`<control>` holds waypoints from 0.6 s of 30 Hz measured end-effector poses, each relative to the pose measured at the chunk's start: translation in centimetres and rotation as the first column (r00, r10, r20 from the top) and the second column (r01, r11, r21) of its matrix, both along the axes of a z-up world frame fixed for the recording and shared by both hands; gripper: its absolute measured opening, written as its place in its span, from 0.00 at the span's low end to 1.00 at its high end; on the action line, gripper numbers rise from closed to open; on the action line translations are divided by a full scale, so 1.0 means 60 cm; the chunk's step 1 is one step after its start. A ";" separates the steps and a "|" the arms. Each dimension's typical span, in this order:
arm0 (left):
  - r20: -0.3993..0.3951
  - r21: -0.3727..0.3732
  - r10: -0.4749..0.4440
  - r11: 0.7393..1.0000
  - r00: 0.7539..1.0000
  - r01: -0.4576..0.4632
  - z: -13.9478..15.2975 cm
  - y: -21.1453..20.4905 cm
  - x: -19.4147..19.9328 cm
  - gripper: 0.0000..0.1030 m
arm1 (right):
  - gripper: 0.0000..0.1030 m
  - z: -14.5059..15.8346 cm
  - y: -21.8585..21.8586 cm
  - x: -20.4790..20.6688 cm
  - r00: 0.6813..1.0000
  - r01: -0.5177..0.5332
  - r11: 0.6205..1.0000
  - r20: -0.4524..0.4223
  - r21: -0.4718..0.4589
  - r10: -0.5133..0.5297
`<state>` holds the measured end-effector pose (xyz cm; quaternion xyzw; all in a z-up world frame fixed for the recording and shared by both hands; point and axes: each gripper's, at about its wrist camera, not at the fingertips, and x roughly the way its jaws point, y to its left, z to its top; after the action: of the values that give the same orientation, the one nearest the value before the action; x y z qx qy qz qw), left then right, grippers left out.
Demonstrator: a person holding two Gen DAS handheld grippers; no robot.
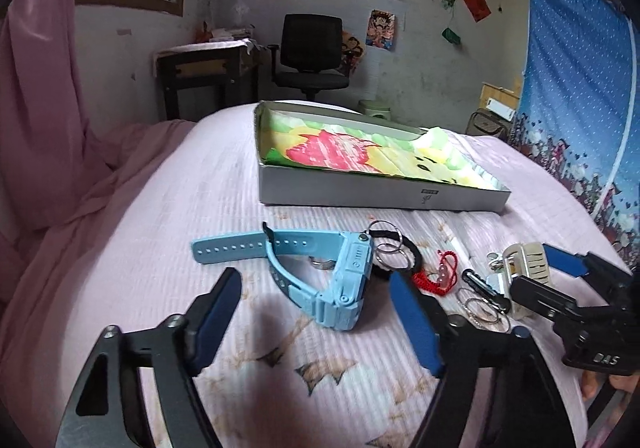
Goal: Organize jewelry
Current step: 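Grasp the blue smartwatch with the left tool while the right tool grasps the beige slotted holder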
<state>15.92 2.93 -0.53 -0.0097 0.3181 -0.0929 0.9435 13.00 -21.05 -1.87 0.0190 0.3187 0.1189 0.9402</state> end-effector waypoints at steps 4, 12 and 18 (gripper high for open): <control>-0.035 -0.019 -0.024 1.000 0.999 0.024 -0.017 -0.004 0.017 0.56 | 0.69 -0.005 -0.004 0.006 0.999 0.033 0.999 -0.023 0.016 -0.033; -0.049 -0.070 -0.049 0.997 0.998 0.045 -0.026 -0.002 0.032 0.48 | 0.59 -0.012 -0.002 0.002 0.999 0.044 0.999 -0.033 0.021 -0.043; -0.018 -0.058 -0.070 0.996 0.997 0.069 -0.028 -0.009 0.017 0.36 | 0.47 -0.026 -0.003 0.002 0.997 0.044 0.998 -0.064 0.036 -0.042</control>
<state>16.94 2.39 -2.18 -0.0265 0.3248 -0.1344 0.9358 13.13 -21.22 -3.40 0.0474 0.3456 0.1039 0.9314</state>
